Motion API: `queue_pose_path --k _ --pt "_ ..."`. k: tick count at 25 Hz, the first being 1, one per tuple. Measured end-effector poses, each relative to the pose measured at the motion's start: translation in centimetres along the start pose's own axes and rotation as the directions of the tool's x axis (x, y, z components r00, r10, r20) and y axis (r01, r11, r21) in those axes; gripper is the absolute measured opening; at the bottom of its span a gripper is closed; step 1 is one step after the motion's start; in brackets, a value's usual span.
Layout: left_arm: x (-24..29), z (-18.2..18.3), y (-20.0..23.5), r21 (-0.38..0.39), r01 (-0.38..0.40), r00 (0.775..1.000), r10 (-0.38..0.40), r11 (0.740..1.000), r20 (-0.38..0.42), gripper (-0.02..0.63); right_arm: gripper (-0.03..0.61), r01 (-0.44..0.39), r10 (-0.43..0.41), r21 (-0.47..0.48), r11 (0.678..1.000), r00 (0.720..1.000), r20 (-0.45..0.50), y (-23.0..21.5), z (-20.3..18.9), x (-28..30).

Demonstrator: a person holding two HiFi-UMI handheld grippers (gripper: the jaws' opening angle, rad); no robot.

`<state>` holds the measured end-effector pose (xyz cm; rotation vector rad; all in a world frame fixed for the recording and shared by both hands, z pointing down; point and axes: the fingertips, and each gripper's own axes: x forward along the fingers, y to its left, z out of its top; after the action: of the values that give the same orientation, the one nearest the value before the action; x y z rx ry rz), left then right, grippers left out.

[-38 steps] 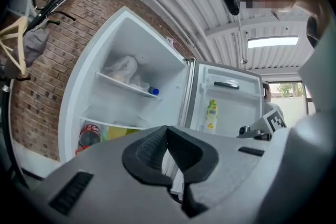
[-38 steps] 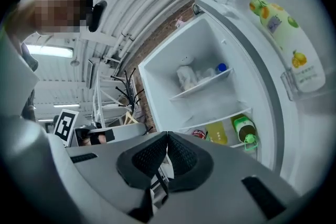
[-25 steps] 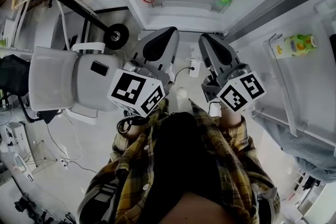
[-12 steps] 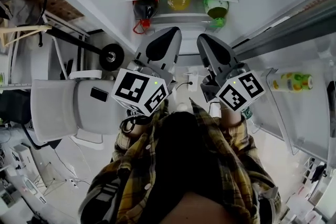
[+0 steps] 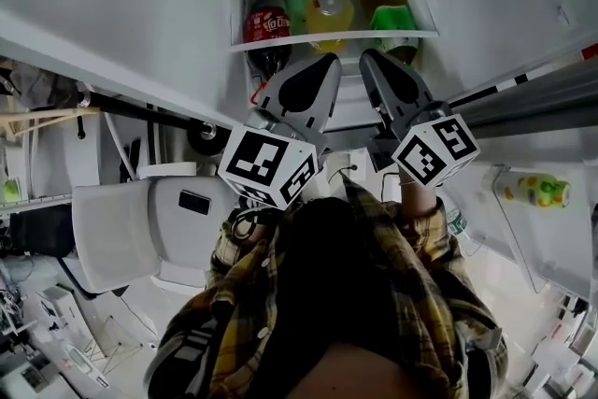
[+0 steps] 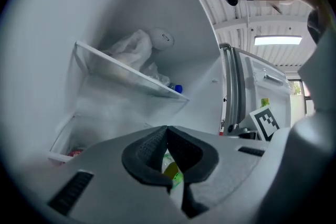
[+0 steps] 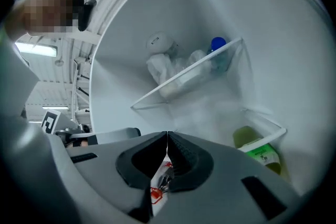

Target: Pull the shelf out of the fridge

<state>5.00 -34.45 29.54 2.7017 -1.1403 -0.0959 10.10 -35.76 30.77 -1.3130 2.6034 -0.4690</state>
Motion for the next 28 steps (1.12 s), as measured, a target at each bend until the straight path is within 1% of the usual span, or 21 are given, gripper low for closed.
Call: queue_pose_path --k 4,7,10,13,18,20,22,26,28 --pt "0.9 0.1 1.3 0.014 -0.011 1.0 0.011 1.0 -0.002 0.003 0.02 0.026 -0.026 -0.002 1.0 1.0 -0.009 -1.0 -0.2 1.3" --pt "1.5 -0.3 1.8 0.022 -0.021 1.0 0.021 1.0 -0.013 0.003 0.02 0.029 -0.029 0.012 1.0 0.999 -0.015 -1.8 -0.6 2.0" --pt "1.8 -0.9 2.2 -0.022 -0.024 1.0 0.024 0.999 -0.01 0.004 0.02 0.029 -0.028 0.053 0.998 0.999 -0.024 -2.4 -0.9 2.5" --pt "2.1 -1.4 2.5 -0.072 -0.037 0.999 0.037 0.997 -0.001 0.005 0.021 0.029 -0.027 0.114 0.993 0.999 -0.02 -3.1 -1.0 2.6" --pt "2.6 -2.3 3.0 -0.141 -0.061 0.998 0.06 0.988 -0.008 0.005 0.021 0.011 -0.008 0.238 0.971 1.0 -0.015 -4.2 -1.6 2.5" --pt "2.8 -2.7 3.3 -0.161 -0.074 0.997 0.073 0.984 -0.013 0.006 0.023 0.008 -0.004 0.273 0.962 1.0 -0.018 -4.5 -2.0 2.6" --pt "3.0 -3.2 3.5 -0.188 -0.072 0.997 0.07 0.98 -0.021 0.011 0.023 0.011 -0.005 0.296 0.955 1.0 -0.02 -4.8 -2.3 2.6" --pt "3.4 -4.0 3.6 -0.234 -0.047 0.999 0.04 0.971 -0.037 0.082 0.03 0.015 -0.004 0.341 0.94 0.999 -0.033 -5.4 -2.9 2.6" --pt "3.6 -4.5 3.7 -0.252 -0.043 0.998 0.033 0.967 -0.044 0.106 0.076 0.006 0.011 0.368 0.93 0.999 -0.044 -5.5 -3.2 2.7"
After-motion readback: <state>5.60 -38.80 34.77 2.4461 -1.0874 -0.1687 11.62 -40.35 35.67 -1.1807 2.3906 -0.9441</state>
